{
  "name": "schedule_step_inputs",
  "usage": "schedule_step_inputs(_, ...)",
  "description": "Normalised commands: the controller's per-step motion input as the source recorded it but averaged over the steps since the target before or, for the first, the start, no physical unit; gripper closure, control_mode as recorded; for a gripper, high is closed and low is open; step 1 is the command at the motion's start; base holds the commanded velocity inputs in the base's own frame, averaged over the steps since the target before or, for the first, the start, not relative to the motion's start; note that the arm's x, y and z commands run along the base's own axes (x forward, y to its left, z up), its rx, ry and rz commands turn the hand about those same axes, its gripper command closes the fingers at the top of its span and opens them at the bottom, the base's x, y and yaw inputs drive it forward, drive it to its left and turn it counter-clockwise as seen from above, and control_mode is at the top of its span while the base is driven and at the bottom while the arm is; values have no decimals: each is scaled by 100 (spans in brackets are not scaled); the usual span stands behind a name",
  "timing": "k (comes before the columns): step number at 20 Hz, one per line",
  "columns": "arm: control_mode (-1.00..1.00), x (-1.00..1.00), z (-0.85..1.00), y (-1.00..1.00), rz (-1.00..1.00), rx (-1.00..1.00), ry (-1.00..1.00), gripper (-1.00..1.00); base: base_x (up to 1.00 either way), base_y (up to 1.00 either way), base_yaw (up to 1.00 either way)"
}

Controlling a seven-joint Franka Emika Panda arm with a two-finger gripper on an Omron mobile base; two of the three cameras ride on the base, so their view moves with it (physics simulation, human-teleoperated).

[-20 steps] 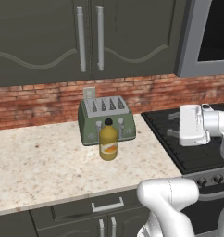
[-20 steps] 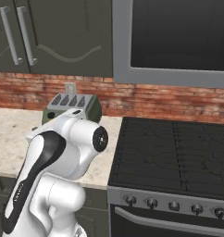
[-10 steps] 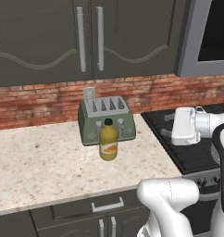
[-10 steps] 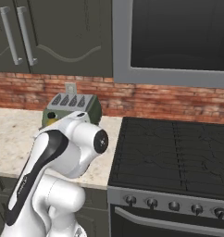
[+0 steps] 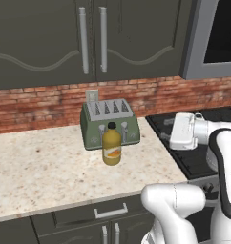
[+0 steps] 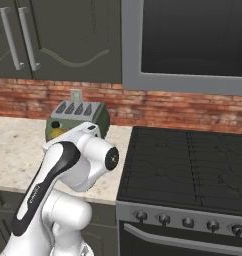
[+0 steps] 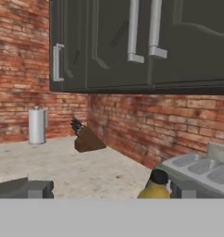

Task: Move the drinks to the dining counter.

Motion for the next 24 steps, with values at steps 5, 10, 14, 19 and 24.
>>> schedule_step_inputs(5,-100,19,-42,46,-5,7,-8,-100,0,0,0)
schedule_step_inputs(10,-100,10,-17,31,0,7,0,-100,0,0,0)
schedule_step_inputs(14,-100,23,-29,37,0,13,2,-100,0,0,0)
schedule_step_inputs(19,-100,11,-24,23,0,18,4,-100,0,0,0)
schedule_step_inputs(24,-100,13,-23,23,0,10,0,-100,0,0,0)
